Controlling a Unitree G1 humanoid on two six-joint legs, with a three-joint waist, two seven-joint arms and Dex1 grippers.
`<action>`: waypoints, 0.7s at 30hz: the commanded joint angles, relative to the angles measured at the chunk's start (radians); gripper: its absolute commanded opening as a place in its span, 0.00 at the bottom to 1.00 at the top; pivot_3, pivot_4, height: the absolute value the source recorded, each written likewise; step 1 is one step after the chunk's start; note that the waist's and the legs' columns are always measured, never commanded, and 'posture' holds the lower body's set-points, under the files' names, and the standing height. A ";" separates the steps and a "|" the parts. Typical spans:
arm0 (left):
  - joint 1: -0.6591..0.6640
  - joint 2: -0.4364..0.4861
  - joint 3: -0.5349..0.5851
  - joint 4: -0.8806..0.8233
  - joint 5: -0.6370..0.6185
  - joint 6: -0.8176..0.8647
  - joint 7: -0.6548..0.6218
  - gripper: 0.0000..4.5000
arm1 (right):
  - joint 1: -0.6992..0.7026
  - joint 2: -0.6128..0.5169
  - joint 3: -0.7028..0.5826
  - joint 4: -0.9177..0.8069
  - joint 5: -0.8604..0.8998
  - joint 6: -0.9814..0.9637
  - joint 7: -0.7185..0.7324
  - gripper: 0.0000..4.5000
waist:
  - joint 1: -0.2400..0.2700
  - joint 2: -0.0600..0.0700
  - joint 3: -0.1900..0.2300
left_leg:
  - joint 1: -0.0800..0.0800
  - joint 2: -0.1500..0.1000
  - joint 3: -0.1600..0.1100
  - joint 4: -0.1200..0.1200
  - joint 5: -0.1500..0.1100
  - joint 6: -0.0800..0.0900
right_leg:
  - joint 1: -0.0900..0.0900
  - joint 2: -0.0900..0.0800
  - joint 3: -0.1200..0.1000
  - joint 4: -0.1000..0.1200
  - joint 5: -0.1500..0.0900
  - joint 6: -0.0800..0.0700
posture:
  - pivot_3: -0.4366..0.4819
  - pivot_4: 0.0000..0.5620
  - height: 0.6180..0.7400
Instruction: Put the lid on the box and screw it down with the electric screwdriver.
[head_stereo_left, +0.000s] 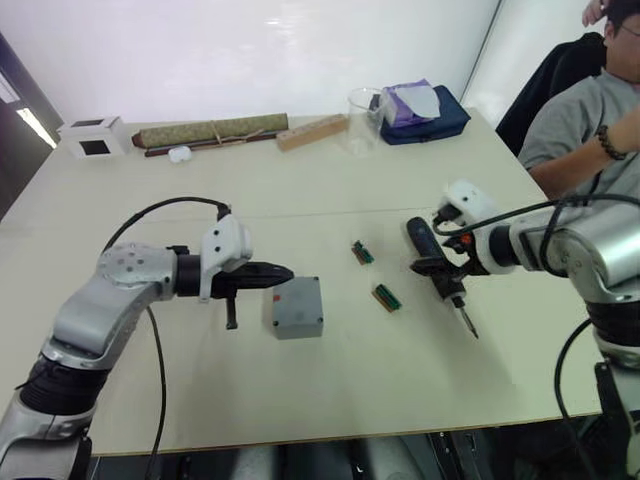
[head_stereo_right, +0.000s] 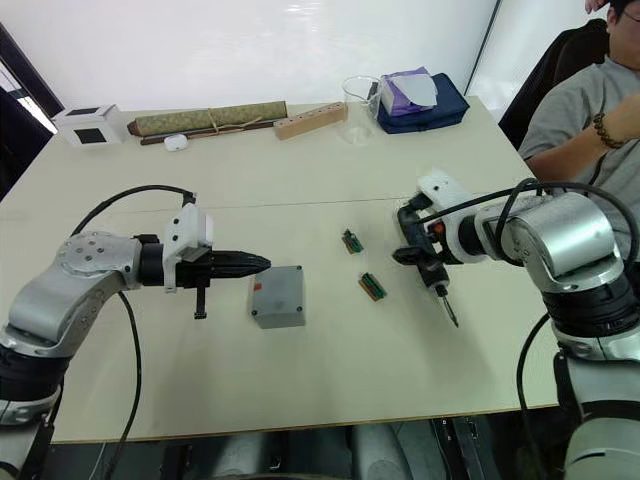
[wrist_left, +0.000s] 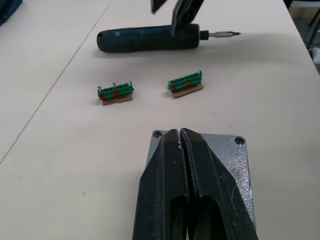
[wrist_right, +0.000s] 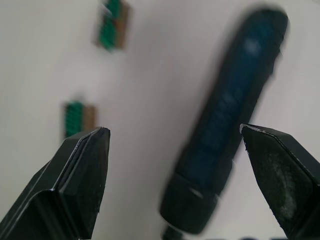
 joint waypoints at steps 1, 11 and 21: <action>-0.013 -0.011 0.016 -0.047 -0.024 -0.012 0.004 0.00 | -0.058 -0.025 0.049 0.072 -0.021 0.001 0.026 1.00 | 0.000 0.000 0.000 | 0.000 0.000 0.000 0.000 0.000 0.000 | 0.000 0.000 0.000 0.000 0.000 0.000 | 0.48 0.27 0.97; 0.013 -0.039 0.017 -0.079 -0.015 -0.005 0.051 0.00 | -0.200 0.030 0.257 0.332 -0.069 -0.024 0.120 1.00 | 0.001 0.000 0.001 | 0.000 0.000 0.000 0.000 0.000 0.000 | 0.000 0.000 0.000 0.000 0.000 0.000 | 0.48 0.27 0.97; 0.064 -0.047 0.036 -0.128 -0.016 0.003 0.124 0.00 | -0.265 0.076 0.430 0.448 -0.129 -0.082 0.261 0.63 | -0.001 0.000 0.001 | 0.000 0.000 0.000 0.000 0.000 0.000 | 0.000 0.000 0.000 0.000 0.000 0.000 | 0.48 0.27 0.97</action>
